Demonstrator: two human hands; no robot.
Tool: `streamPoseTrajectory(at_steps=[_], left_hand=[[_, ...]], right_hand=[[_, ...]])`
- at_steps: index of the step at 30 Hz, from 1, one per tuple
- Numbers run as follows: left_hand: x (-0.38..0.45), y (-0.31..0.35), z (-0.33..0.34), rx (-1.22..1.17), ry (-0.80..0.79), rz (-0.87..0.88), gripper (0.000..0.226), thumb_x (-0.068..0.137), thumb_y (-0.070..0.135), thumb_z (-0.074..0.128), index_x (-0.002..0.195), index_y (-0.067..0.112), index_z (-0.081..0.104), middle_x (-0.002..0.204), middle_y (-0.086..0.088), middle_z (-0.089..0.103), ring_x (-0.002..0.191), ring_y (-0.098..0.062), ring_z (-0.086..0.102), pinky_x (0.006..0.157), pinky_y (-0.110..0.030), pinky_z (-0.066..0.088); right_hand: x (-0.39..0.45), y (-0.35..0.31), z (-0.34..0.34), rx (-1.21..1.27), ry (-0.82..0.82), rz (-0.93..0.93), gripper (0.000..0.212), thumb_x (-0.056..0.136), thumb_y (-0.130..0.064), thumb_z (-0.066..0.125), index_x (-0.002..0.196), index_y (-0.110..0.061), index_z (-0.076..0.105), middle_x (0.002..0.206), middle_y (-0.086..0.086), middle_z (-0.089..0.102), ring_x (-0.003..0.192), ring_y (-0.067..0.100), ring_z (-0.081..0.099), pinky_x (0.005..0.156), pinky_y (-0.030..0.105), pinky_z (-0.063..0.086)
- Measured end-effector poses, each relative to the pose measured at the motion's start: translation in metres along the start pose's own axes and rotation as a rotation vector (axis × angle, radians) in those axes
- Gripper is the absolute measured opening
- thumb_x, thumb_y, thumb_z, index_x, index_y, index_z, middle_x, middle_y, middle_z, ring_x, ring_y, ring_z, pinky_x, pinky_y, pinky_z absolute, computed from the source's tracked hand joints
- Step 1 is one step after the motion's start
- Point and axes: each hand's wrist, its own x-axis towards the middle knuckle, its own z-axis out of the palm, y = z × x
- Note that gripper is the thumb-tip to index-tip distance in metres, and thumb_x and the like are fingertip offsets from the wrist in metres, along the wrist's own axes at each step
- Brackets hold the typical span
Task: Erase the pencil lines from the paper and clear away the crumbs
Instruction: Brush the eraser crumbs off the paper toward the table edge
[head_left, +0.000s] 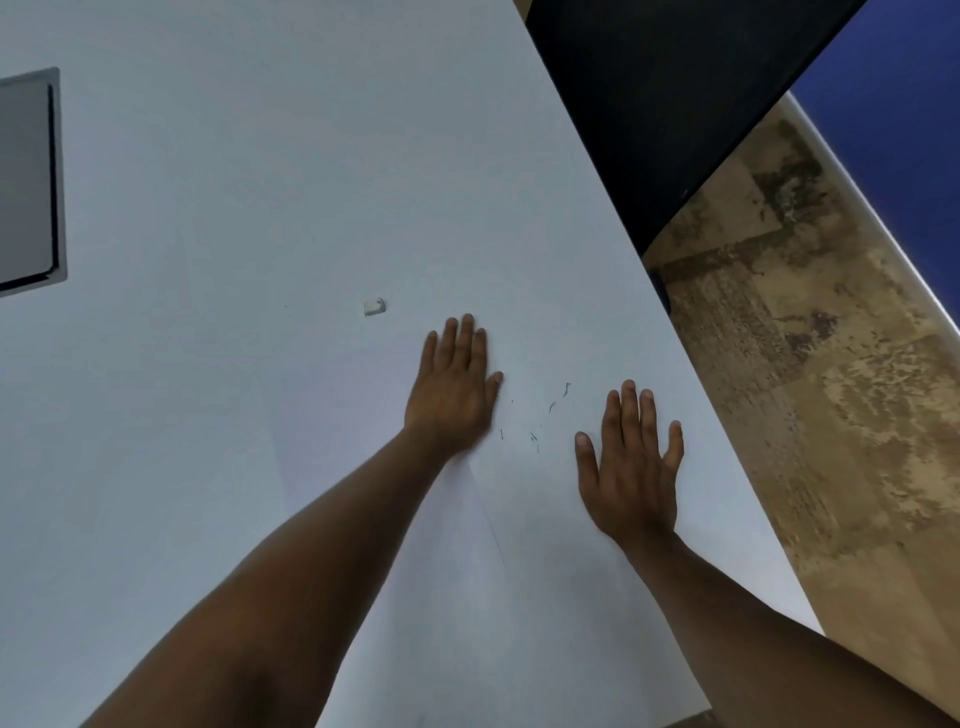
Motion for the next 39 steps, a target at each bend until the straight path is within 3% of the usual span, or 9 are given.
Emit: streamPoseTrajectory(at_steps=[4,7,12,16,23,29,33,39], left_hand=[[-0.034,0.033,0.019,-0.110,-0.037,0.208,0.072,0.105,0.048,0.004,0.163,0.008,0.001,0.172,-0.011,-0.006,0.158,-0.027,-0.012,0.129,-0.041,-0.005],[-0.055,0.051,0.030,-0.189,-0.023,0.235,0.070,0.104,0.048,0.001,0.164,0.011,-0.001,0.171,-0.005,-0.009,0.158,-0.019,-0.015,0.129,-0.035,-0.008],[-0.081,0.064,0.035,-0.266,0.019,0.038,0.068,0.101,0.051,-0.005,0.160,0.018,-0.015,0.169,0.001,-0.023,0.154,-0.013,-0.027,0.126,-0.031,-0.015],[-0.092,0.066,0.035,-0.210,0.030,-0.071,0.069,0.099,0.052,-0.007,0.157,0.016,-0.018,0.168,-0.003,-0.024,0.155,-0.019,-0.026,0.124,-0.031,-0.020],[-0.112,0.086,0.033,-0.188,0.080,-0.217,0.081,0.097,0.052,-0.005,0.162,0.005,-0.004,0.172,-0.013,-0.010,0.158,-0.027,-0.015,0.125,-0.036,-0.015],[-0.109,0.116,0.031,-0.219,0.135,-0.319,0.077,0.101,0.049,0.004,0.163,0.003,0.001,0.172,-0.015,-0.007,0.159,-0.031,-0.012,0.125,-0.036,-0.014],[-0.105,0.131,0.037,-0.199,0.149,-0.425,0.086,0.096,0.056,-0.003,0.162,0.001,0.000,0.171,-0.017,-0.009,0.158,-0.032,-0.013,0.127,-0.040,-0.009],[-0.089,0.140,0.049,-0.200,0.104,-0.585,0.086,0.106,0.061,0.018,0.160,0.001,-0.010,0.170,-0.017,-0.014,0.158,-0.031,-0.017,0.127,-0.042,-0.012]], right_hand=[[-0.003,0.001,0.003,0.000,0.020,-0.011,0.071,0.103,-0.054,0.011,0.156,-0.009,0.027,0.165,0.010,0.016,0.154,0.028,0.010,0.119,0.058,0.013],[-0.003,0.002,0.005,-0.027,0.031,-0.013,0.067,0.104,-0.051,0.018,0.155,-0.008,0.028,0.165,0.011,0.015,0.154,0.028,0.008,0.119,0.057,0.012],[-0.003,0.003,0.006,-0.028,0.016,-0.016,0.067,0.104,-0.050,0.016,0.156,-0.008,0.025,0.165,0.011,0.013,0.154,0.029,0.007,0.120,0.057,0.010],[-0.001,0.003,0.005,-0.003,-0.004,-0.022,0.066,0.104,-0.048,0.019,0.157,-0.009,0.021,0.166,0.011,0.010,0.154,0.029,0.003,0.120,0.057,0.008],[-0.002,0.020,-0.003,0.121,-0.105,-0.107,0.070,0.103,-0.051,0.013,0.157,-0.007,0.019,0.167,0.010,0.006,0.154,0.028,0.001,0.121,0.055,0.009],[-0.005,0.081,-0.004,0.059,-0.106,-0.260,0.076,0.101,-0.056,0.010,0.158,-0.006,0.012,0.167,0.012,-0.001,0.154,0.030,-0.005,0.123,0.053,0.005],[-0.009,0.090,-0.001,0.025,-0.092,-0.307,0.078,0.101,-0.058,0.014,0.158,-0.005,0.013,0.166,0.013,-0.001,0.154,0.030,-0.006,0.123,0.053,0.006],[-0.013,0.088,-0.001,-0.029,0.000,-0.296,0.074,0.103,-0.054,0.022,0.157,-0.003,0.019,0.166,0.014,0.007,0.154,0.030,0.001,0.123,0.053,0.010]])
